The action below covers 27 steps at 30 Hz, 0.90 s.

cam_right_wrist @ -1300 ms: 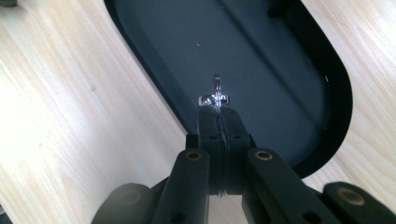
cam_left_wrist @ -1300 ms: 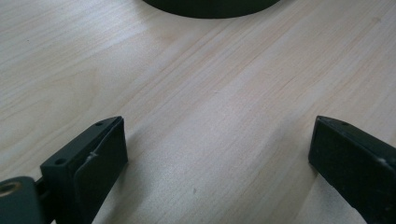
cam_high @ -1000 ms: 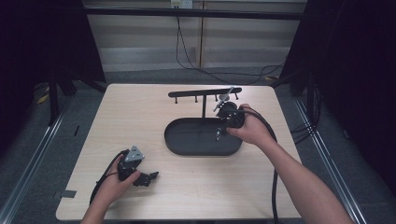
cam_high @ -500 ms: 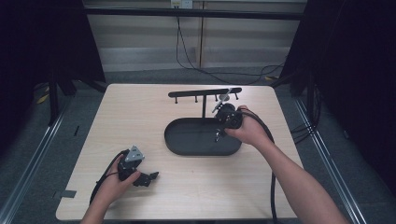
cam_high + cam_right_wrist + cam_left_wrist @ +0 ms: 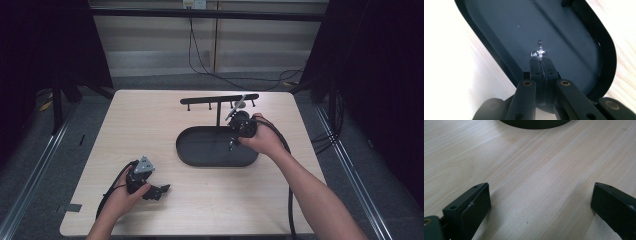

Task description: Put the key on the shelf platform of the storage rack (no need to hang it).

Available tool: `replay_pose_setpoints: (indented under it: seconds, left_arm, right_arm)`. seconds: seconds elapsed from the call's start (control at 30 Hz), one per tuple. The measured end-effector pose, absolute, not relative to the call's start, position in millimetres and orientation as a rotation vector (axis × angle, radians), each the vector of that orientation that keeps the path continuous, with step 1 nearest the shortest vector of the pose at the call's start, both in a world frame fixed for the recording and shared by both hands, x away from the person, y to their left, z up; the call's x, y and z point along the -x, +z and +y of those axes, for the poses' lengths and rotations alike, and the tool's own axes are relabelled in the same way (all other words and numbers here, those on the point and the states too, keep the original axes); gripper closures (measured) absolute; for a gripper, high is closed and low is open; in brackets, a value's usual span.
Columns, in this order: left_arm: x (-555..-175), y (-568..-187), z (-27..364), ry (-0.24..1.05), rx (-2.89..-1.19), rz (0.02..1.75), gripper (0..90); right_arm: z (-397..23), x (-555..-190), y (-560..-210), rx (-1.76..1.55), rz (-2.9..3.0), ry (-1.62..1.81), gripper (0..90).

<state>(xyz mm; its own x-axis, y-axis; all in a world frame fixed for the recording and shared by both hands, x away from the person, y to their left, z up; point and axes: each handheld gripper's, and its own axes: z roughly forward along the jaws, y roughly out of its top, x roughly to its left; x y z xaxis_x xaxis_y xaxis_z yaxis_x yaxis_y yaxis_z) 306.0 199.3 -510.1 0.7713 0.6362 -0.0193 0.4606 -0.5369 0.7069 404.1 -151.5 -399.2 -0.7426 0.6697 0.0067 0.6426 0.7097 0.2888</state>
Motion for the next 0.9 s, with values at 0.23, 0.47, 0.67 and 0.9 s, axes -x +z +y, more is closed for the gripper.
replay_pose_setpoints:
  seconds: [0.23,0.47,0.67,0.9]
  left_arm:
    - [-306,-510,199,0.304,-2.235,0.814,2.1]
    - [-306,-510,199,0.303,-2.235,0.814,2.1]
    - [-306,-510,199,0.302,-2.241,0.812,2.0]
    - [-306,-510,199,0.304,-2.242,0.811,1.9]
  right_arm:
    - [-155,-407,-408,-1.093,2.798,0.402,89.3]
    - [-159,-410,-416,-1.116,2.784,0.399,89.2]
    - [-161,-412,-420,-1.135,2.765,0.409,89.1]
    - [-161,-413,-426,-1.132,2.756,0.395,88.7]
